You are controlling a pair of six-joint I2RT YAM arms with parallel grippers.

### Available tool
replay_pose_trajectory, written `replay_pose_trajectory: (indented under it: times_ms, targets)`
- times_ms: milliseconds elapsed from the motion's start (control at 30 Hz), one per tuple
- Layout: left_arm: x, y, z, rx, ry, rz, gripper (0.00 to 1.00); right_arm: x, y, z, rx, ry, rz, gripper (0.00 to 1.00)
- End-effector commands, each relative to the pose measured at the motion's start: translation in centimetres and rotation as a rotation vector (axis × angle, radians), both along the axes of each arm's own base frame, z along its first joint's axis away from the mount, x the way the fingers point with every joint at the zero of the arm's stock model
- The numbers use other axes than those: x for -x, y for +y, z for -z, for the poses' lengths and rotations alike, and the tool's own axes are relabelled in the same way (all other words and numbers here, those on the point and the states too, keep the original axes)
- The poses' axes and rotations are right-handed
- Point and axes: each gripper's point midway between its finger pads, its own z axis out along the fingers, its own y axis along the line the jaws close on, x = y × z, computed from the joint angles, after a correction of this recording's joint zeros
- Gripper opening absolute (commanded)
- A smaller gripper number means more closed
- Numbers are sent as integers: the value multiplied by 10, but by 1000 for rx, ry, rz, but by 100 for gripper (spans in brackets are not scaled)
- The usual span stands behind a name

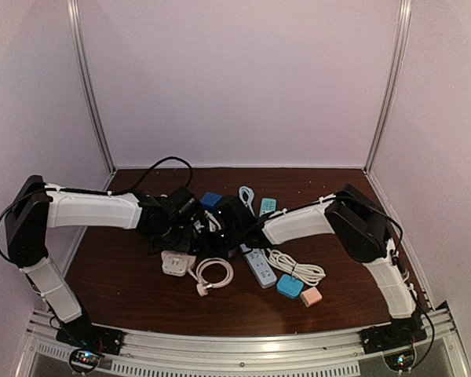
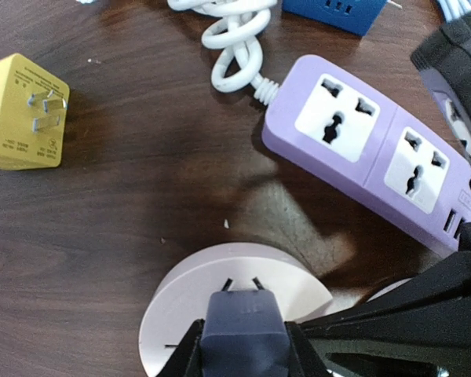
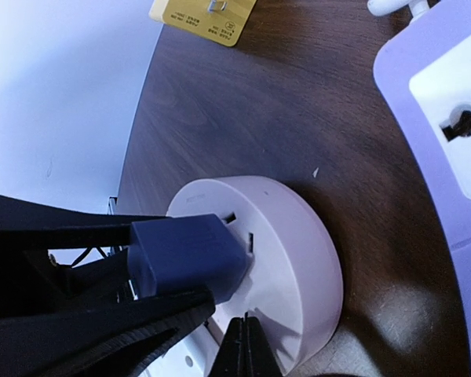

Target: Pull the plug off the socket

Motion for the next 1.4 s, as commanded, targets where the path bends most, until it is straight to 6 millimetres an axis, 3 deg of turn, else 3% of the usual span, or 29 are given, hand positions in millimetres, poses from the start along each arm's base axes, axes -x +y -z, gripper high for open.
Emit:
replay_pose_trajectory:
  times_ms: [0,167,267,367,567,667,800,1000,1167,1367]
  targets:
    - [-20,-67,-64,136,-198,108,0,35,-63,138,392,183,47,0]
    - [-18,-67,-56,143,-167,96,0,36,-63,136,387,184,44,0]
    - [-18,-61,-50,197,-132,81,0,34,-59,124,342,171,38,0]
    - [-19,-56,-49,236,-112,72,0,27,-51,92,238,121,20,3]
    - [-18,-50,-49,286,-94,59,0,10,-45,20,97,-9,3,33]
    - [-18,-48,-47,292,-87,49,0,4,-49,-1,61,-22,12,36]
    - [-18,-41,-42,298,-73,23,0,-4,-61,-21,26,-37,38,40]
    - [-19,-31,-45,297,-75,-7,0,-2,-67,-21,36,-31,38,41]
    - [-25,3,-61,291,-121,-87,0,-2,-68,-26,35,-43,34,42]
    - [-16,83,-65,131,-157,-290,4,-4,-69,-41,34,-90,27,51]
